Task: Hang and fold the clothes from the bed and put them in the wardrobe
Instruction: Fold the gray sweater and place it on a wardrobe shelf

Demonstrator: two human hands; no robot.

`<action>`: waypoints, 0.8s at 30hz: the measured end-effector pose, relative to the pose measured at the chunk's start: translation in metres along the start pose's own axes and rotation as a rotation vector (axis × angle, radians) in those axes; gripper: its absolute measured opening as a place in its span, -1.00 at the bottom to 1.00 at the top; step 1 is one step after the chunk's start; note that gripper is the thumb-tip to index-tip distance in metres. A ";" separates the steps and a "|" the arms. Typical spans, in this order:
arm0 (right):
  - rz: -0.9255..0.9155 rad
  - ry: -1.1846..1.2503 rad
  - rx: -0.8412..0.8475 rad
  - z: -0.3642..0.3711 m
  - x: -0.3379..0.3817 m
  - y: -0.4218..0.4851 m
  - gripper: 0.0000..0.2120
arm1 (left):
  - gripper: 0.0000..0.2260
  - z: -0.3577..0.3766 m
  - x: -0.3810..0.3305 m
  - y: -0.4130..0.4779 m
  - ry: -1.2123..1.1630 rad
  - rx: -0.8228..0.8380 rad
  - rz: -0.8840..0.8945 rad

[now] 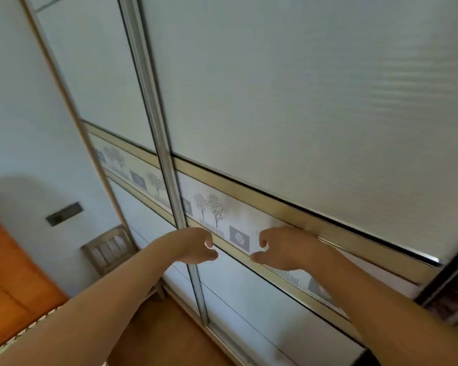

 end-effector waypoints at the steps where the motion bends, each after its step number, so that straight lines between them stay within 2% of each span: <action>1: 0.036 0.020 -0.005 0.003 -0.007 -0.006 -0.39 | -0.55 0.000 -0.011 0.008 0.014 0.002 0.042; 7: 0.205 0.105 -0.106 0.015 -0.024 -0.028 -0.46 | -0.55 0.009 -0.069 0.051 0.102 0.042 0.264; 13: 0.378 0.196 -0.190 0.029 -0.023 -0.033 -0.51 | -0.48 0.020 -0.093 0.089 0.198 0.110 0.481; 16: 0.539 0.219 -0.204 0.041 -0.025 -0.040 -0.45 | -0.46 0.023 -0.098 0.100 0.230 0.033 0.557; 19: 0.700 0.272 -0.205 0.054 -0.028 -0.053 -0.36 | -0.58 0.023 -0.098 0.108 0.240 -0.041 0.615; 22: 0.808 0.259 -0.234 0.062 -0.033 -0.068 -0.40 | -0.67 0.021 -0.098 0.116 0.279 -0.077 0.675; 24: 0.849 0.230 -0.261 0.064 -0.037 -0.072 -0.44 | -0.63 0.016 -0.097 0.121 0.261 -0.114 0.716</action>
Point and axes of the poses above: each hand's wrist, its own y-axis towards the middle knuckle, its own z-axis out of the palm, x = y × z, the point moved 3 cm from there along y, towards the middle knuckle, and after that the axes turned 5 degrees about -z, right-handed, at the moved point
